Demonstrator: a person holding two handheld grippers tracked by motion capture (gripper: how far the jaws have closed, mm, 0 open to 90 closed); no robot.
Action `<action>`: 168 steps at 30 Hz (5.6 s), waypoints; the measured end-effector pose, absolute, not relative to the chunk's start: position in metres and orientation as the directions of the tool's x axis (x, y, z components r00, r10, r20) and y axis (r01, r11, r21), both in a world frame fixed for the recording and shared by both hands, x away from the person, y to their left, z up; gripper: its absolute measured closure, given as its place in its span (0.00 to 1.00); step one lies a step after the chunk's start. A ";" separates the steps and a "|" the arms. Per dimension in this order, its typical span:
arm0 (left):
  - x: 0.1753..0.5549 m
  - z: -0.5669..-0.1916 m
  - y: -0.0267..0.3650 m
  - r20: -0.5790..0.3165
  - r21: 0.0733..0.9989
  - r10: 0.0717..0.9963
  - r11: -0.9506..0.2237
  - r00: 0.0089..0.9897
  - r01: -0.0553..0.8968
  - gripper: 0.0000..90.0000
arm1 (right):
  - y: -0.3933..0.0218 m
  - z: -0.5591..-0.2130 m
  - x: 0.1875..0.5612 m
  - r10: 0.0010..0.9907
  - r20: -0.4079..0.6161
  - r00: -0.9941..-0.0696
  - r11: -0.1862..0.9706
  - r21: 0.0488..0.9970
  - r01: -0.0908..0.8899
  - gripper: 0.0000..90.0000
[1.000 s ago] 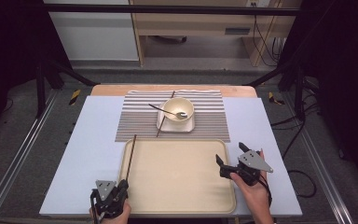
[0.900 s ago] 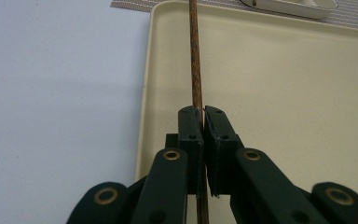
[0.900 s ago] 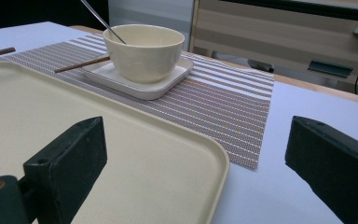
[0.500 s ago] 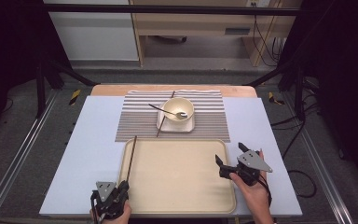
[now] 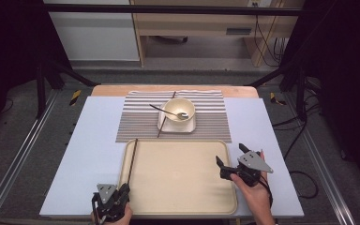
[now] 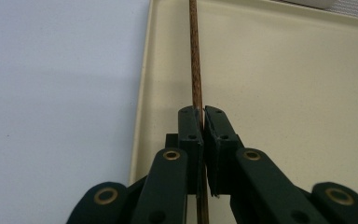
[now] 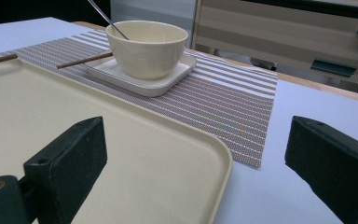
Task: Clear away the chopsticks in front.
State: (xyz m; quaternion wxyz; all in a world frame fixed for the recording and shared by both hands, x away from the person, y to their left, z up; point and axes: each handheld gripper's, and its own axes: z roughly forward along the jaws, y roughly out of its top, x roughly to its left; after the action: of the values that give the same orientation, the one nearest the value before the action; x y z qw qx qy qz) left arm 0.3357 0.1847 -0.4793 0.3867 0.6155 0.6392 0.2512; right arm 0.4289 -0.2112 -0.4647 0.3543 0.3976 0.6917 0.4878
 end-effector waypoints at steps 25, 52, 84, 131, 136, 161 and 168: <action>0.338 -0.485 0.184 -0.168 0.789 0.984 0.096 0.063 0.607 0.93 | -0.210 -0.466 0.429 0.889 -0.108 -0.445 0.219 0.954 0.207 0.07; 0.340 -0.477 0.181 -0.118 0.823 0.991 0.062 0.064 0.564 0.72 | -0.209 -0.466 0.429 0.889 -0.109 -0.446 0.221 0.953 0.208 0.07; 0.406 -0.424 0.182 -0.039 0.867 0.939 -0.138 0.341 0.479 0.19 | -0.209 -0.466 0.431 0.889 -0.137 -0.437 0.245 0.949 0.200 0.06; 0.518 -0.393 0.136 0.100 0.817 0.791 -0.412 0.604 0.404 0.17 | -0.219 -0.464 0.431 0.902 -0.169 -0.398 0.249 0.955 0.158 0.20; 0.523 -0.396 0.135 0.118 0.796 0.785 -0.441 0.608 0.414 0.21 | -0.220 -0.464 0.430 0.903 -0.164 -0.398 0.240 0.959 0.149 0.20; 0.572 -0.395 0.145 0.033 0.774 0.802 -0.398 0.597 0.492 0.40 | -0.224 -0.466 0.431 0.907 -0.143 -0.397 0.223 0.961 0.164 0.19; 0.575 -0.404 0.143 0.031 0.772 0.799 -0.400 0.600 0.493 0.48 | -0.224 -0.465 0.429 0.905 -0.141 -0.402 0.218 0.964 0.155 0.20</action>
State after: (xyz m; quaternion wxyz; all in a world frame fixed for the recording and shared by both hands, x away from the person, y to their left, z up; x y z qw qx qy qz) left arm 0.5748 0.1432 -0.4044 0.3759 0.8117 0.3981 0.2033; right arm 0.4295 -0.2236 -0.4651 0.3837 0.3898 0.6796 0.4888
